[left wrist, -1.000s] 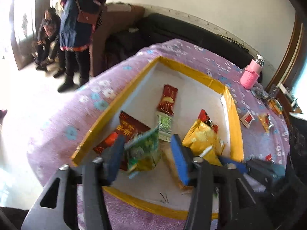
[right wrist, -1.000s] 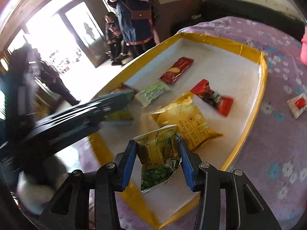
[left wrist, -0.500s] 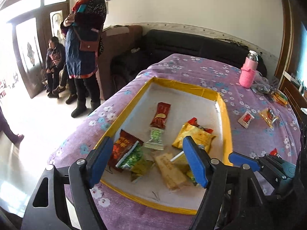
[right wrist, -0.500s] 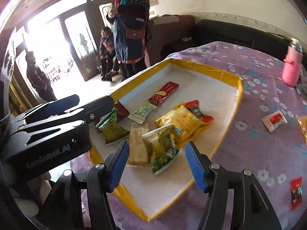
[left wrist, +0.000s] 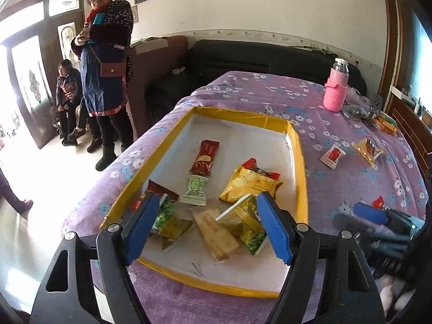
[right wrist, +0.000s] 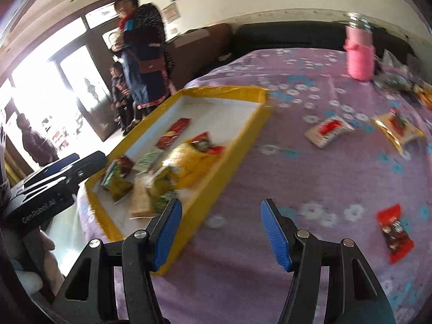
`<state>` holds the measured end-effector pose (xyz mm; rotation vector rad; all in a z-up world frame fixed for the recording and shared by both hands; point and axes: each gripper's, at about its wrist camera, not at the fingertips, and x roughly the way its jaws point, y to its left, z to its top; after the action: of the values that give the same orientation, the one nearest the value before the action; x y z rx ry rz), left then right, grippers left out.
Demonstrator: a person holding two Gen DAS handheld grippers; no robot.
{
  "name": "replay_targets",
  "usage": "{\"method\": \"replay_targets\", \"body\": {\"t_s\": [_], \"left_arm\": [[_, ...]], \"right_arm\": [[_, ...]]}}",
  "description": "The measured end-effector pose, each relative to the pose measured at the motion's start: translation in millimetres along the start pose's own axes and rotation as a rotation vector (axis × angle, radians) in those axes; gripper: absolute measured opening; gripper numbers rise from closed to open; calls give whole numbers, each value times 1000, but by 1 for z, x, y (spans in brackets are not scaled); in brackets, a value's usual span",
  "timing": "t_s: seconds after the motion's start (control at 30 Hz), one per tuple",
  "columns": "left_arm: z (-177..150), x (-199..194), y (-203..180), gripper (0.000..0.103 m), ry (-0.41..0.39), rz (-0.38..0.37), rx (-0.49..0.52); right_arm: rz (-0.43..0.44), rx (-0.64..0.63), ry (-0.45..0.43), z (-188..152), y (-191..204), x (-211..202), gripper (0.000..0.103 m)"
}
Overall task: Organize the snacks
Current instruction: 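Grasp the white-and-red packet with the left tool while the right tool grasps a red chocolate candy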
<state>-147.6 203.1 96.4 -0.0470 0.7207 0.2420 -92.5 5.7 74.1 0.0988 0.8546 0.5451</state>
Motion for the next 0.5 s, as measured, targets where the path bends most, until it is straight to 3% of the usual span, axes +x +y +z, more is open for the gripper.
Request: {"method": "replay_targets", "body": {"t_s": [0.5], "left_arm": [[-1,-2,-52,75,46,-187,64]], "right_arm": [[-208,225,-29,-12,-146,-58,67]]}}
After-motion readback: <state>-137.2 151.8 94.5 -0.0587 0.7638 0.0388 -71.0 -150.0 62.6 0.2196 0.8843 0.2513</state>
